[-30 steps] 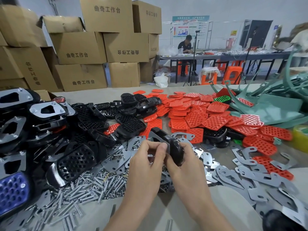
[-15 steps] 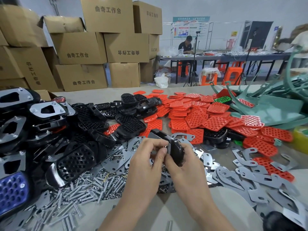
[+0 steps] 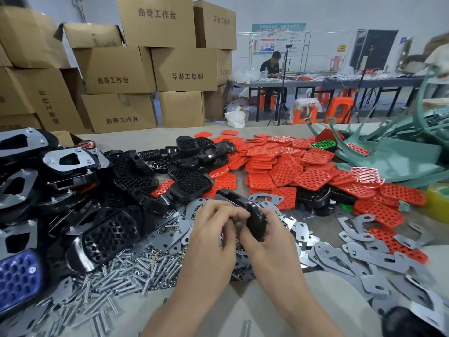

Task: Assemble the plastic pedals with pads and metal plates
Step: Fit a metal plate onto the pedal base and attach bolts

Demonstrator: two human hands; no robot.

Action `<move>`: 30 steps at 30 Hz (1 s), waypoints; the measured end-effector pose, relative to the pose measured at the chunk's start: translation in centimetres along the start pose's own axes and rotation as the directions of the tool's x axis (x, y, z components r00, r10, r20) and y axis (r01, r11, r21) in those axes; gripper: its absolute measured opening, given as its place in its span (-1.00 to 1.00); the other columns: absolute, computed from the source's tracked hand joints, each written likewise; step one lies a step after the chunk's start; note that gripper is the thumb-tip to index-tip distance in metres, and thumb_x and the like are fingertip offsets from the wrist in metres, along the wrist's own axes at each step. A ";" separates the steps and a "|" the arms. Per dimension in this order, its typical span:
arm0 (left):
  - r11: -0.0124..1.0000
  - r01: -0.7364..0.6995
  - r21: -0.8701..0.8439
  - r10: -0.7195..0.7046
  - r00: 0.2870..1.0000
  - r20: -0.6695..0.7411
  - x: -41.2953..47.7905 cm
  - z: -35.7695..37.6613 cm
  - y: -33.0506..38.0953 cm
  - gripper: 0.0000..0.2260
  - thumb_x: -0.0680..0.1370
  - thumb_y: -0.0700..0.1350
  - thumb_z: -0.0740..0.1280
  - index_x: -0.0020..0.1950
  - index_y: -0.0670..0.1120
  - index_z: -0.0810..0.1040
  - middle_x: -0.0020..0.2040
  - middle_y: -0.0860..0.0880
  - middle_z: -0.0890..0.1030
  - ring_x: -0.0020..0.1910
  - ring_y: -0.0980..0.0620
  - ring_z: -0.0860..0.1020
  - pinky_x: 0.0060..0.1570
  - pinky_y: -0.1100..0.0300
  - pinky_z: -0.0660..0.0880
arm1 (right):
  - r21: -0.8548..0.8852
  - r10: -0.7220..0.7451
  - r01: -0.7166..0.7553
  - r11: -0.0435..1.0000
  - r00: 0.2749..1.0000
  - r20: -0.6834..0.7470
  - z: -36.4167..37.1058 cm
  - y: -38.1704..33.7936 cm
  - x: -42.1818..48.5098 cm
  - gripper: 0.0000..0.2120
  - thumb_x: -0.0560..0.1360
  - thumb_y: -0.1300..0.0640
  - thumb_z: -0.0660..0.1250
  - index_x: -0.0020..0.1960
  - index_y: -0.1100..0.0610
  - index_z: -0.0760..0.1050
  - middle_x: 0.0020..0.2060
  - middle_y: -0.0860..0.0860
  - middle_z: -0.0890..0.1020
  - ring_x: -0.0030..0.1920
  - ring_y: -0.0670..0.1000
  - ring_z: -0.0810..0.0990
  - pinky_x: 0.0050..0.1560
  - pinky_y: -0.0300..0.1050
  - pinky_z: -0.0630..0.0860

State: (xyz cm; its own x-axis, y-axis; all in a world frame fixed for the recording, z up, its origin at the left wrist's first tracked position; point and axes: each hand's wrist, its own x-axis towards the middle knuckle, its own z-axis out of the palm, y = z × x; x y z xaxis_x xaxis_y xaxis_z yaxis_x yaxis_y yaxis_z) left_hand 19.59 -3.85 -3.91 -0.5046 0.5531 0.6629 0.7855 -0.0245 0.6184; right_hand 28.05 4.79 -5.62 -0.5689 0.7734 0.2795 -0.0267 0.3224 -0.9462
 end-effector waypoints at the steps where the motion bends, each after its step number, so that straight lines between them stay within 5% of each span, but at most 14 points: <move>1: 1.000 -0.006 0.002 0.006 1.000 0.004 0.0 0.0 0.1 -0.68 0.56 -0.37 0.31 0.11 0.06 0.58 0.07 0.17 0.50 0.16 0.10 0.52 0.07 0.40 0.40 | 0.002 0.001 -0.001 1.000 1.000 -0.001 0.0 0.0 0.1 -0.87 0.54 0.04 0.44 -0.04 -0.15 0.51 -0.19 -0.22 0.69 -0.21 -0.16 0.64 -0.19 -0.33 0.52; 7: 0.985 0.162 -0.060 -0.164 0.986 -0.025 -0.1 0.0 0.3 -0.98 0.61 0.06 0.31 -0.02 0.18 0.49 -0.02 0.21 0.55 0.08 0.15 0.53 0.00 0.37 0.37 | -0.007 -0.019 0.019 1.000 1.000 0.011 0.0 -0.3 -0.1 -0.88 0.55 -0.11 0.40 0.01 -0.28 0.47 -0.19 -0.26 0.68 -0.19 -0.18 0.64 -0.19 -0.34 0.51; 11: 0.998 0.016 0.065 -0.016 1.000 0.003 -0.1 -0.1 0.2 -0.77 0.59 -0.29 0.32 0.04 0.06 0.57 0.03 0.18 0.52 0.14 0.12 0.47 0.09 0.41 0.33 | -0.019 -0.025 0.025 1.000 1.000 0.012 0.0 0.0 0.0 -0.90 0.55 -0.01 0.42 -0.02 -0.16 0.51 -0.19 -0.24 0.68 -0.21 -0.16 0.64 -0.20 -0.31 0.52; 13: 0.999 -0.007 0.045 0.008 1.000 -0.015 -0.2 -0.2 0.6 -0.72 0.56 -0.32 0.29 0.10 0.05 0.53 0.09 0.16 0.49 0.18 0.08 0.46 0.13 0.41 0.33 | -0.027 -0.028 0.028 0.999 1.000 0.008 -0.1 0.1 0.1 -0.89 0.55 0.04 0.44 -0.02 -0.12 0.51 -0.19 -0.26 0.67 -0.20 -0.17 0.64 -0.19 -0.35 0.50; 16: 0.994 0.106 -0.024 -0.107 0.993 -0.055 -0.2 -0.1 0.7 -0.97 0.64 0.02 0.25 0.04 0.13 0.47 0.01 0.21 0.50 0.12 0.11 0.50 0.06 0.41 0.35 | -0.010 -0.022 0.022 1.000 1.000 0.009 -0.1 0.0 -0.1 -0.90 0.56 -0.05 0.42 -0.01 -0.20 0.50 -0.19 -0.27 0.68 -0.20 -0.19 0.64 -0.20 -0.37 0.50; 18: 0.986 0.168 0.004 -0.168 0.986 -0.005 -0.2 -0.1 0.2 -0.87 0.63 0.15 0.22 -0.03 0.15 0.48 -0.05 0.21 0.53 0.08 0.16 0.51 0.00 0.38 0.37 | -0.021 -0.038 0.038 0.999 0.999 0.016 0.0 -0.1 -0.2 -0.88 0.57 -0.10 0.40 0.01 -0.28 0.47 -0.19 -0.27 0.68 -0.20 -0.19 0.64 -0.20 -0.36 0.51; 21: 0.993 0.088 0.083 -0.090 0.996 0.016 -0.1 -0.1 0.1 -0.90 0.65 -0.11 0.27 0.01 0.08 0.52 -0.01 0.20 0.52 0.11 0.17 0.47 0.06 0.37 0.34 | -0.048 -0.048 0.048 0.998 0.999 0.009 0.0 0.0 0.0 -0.86 0.57 -0.02 0.41 -0.01 -0.23 0.48 -0.19 -0.27 0.66 -0.23 -0.18 0.62 -0.23 -0.37 0.48; 23: 0.997 0.003 0.074 -0.004 1.000 0.011 -0.3 0.0 0.3 -0.75 0.57 -0.29 0.24 0.08 0.05 0.52 0.07 0.15 0.49 0.17 0.14 0.44 0.13 0.42 0.31 | -0.052 -0.050 0.050 0.997 0.999 0.003 0.0 0.2 0.1 -0.85 0.56 0.07 0.43 -0.01 -0.15 0.49 -0.19 -0.28 0.66 -0.22 -0.19 0.61 -0.21 -0.38 0.47; 27: 0.994 0.106 0.005 -0.105 0.993 -0.060 -0.4 0.1 0.6 -0.91 0.63 0.07 0.20 0.06 0.11 0.45 0.02 0.24 0.46 0.12 0.15 0.47 0.09 0.34 0.37 | -0.047 -0.046 0.047 0.998 0.999 0.010 0.0 0.1 0.0 -0.88 0.56 -0.03 0.42 -0.03 -0.20 0.48 -0.19 -0.31 0.67 -0.19 -0.22 0.63 -0.20 -0.41 0.46; 30: 0.981 0.177 0.082 -0.179 0.984 0.017 -0.4 0.2 0.0 -0.75 0.63 0.21 0.14 -0.01 0.09 0.49 -0.05 0.21 0.50 0.07 0.15 0.48 0.08 0.15 0.44 | -0.053 -0.053 0.053 0.997 0.999 0.004 0.0 -0.1 -0.1 -0.91 0.56 -0.10 0.39 -0.03 -0.23 0.47 -0.20 -0.29 0.67 -0.21 -0.21 0.63 -0.21 -0.40 0.46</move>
State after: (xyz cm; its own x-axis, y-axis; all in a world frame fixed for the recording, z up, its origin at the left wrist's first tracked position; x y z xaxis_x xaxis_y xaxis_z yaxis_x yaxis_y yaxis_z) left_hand 19.91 -3.95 -4.25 -0.6308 0.5628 0.5342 0.7104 0.1419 0.6893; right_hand 28.06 4.68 -5.57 -0.5698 0.7534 0.3282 -0.0132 0.3909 -0.9203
